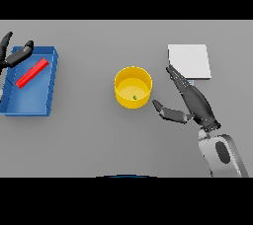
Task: Pick up the red beaker and tilt it to pour out 1 green nut into yellow bowl. Pick up the yellow bowl and place it on the metallic measuring scale.
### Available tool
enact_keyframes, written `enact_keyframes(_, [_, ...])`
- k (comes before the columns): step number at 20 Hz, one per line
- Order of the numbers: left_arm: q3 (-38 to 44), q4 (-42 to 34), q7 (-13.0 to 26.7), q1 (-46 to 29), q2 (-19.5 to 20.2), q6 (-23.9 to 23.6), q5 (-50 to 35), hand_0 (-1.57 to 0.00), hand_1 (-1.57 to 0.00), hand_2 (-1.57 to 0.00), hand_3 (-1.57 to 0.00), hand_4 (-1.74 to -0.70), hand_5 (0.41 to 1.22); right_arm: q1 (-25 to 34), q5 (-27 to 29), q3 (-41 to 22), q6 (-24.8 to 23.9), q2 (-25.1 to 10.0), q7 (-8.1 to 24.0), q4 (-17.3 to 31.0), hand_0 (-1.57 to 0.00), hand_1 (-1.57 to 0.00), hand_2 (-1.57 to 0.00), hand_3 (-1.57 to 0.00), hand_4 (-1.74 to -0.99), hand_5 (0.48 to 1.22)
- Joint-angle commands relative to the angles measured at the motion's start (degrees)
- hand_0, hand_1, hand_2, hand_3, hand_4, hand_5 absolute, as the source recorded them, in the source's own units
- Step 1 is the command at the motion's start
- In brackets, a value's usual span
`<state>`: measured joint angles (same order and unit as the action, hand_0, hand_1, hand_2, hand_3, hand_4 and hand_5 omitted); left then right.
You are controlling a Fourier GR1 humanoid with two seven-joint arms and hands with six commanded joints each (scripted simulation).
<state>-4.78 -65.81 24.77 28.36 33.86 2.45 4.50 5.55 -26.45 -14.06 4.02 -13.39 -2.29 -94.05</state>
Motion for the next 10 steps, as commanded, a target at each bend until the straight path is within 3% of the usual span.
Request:
enact_keyframes(1, [-0.03, -0.38, 0.39, 0.22, -0.15, -0.17, -0.02, -0.01, -0.01, -0.01, -0.01, -0.8, 0.673, 1.76, -2.24, -1.42, 1.12, -1.22, 0.68, 0.73, 0.0, 0.0, 0.0, 0.0, -1.128, 0.637])
enact_keyframes(6, [0.07, -0.99, 1.01, -0.35, -0.5, 0.1, -0.65, 0.0, 0.0, 0.0, 0.0, -0.81, 0.688, 11.55, -12.28, -8.74, 7.11, -7.9, -2.8, 5.01, 0.0, 0.0, 0.0, 0.0, -1.152, 0.632])
enact_keyframes(10, [0.36, -0.47, -0.07, -0.64, 0.17, 1.08, -0.9, 0.0, 0.0, 0.0, 0.0, -0.81, 0.689, 18.8, -17.19, -13.8, 10.68, -8.87, -4.87, 10.48, 0.0, 0.0, 0.0, 0.0, -1.164, 0.641])
